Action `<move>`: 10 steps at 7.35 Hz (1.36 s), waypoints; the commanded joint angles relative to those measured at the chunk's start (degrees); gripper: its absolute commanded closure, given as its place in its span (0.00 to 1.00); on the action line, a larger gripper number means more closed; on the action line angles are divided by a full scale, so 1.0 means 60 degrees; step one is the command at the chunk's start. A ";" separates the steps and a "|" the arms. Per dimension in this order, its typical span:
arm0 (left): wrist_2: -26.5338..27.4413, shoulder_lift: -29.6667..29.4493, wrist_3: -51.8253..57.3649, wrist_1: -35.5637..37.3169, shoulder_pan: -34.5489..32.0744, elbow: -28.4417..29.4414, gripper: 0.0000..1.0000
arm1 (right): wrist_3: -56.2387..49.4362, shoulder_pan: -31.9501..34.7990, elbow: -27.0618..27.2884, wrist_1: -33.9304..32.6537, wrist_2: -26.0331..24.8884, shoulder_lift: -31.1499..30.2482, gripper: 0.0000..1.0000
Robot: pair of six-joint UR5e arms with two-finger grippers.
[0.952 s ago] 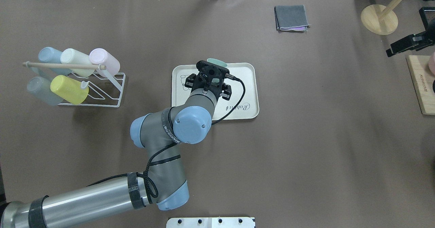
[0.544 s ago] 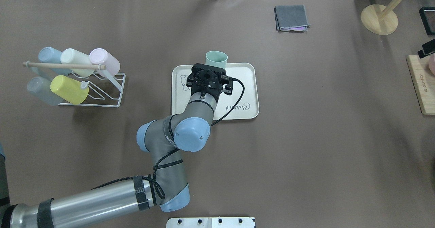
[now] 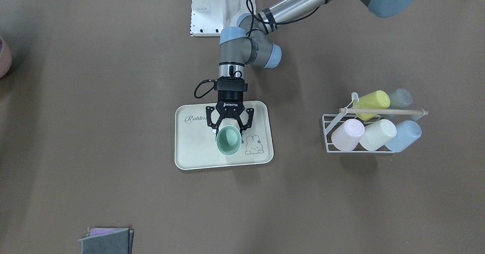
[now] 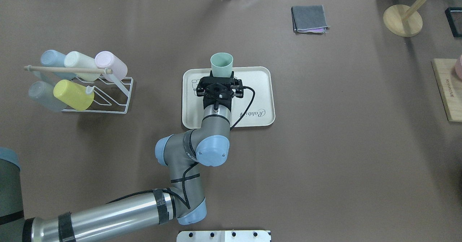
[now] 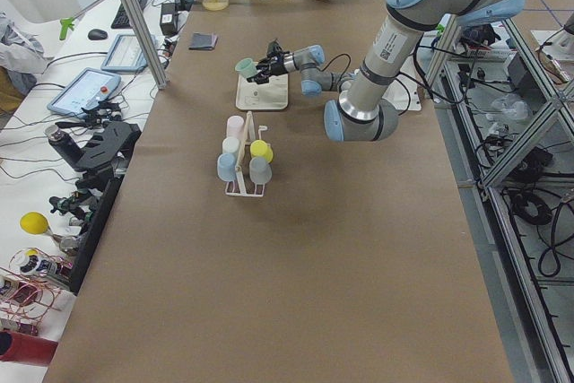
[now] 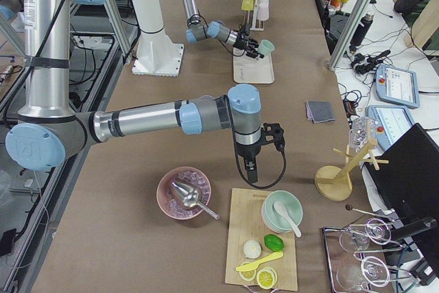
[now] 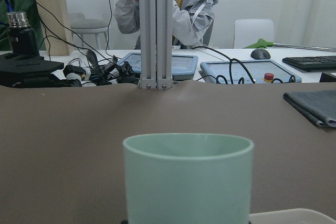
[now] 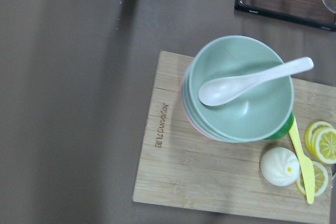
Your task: Pick up and place green cup on tray
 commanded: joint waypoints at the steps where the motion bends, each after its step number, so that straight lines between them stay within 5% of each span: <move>1: 0.0433 -0.0176 -0.0480 0.0071 0.0114 0.0454 0.97 | -0.0055 0.0632 0.0057 -0.0005 0.0433 -0.0593 0.00; 6: 0.0479 -0.0528 -0.0757 0.0071 0.0129 0.1173 0.93 | 0.0967 0.0722 -0.0293 0.0053 0.0803 -0.0421 0.00; 8: 0.0479 -0.0528 -0.0817 0.0071 0.0143 0.1115 0.86 | 0.0912 0.0708 -0.0543 0.0112 0.0803 -0.0435 0.00; 10: 0.0479 -0.0499 -0.0832 0.0086 0.0318 0.1130 0.68 | 0.0942 0.0591 -0.0761 0.0112 0.1037 -0.0203 0.00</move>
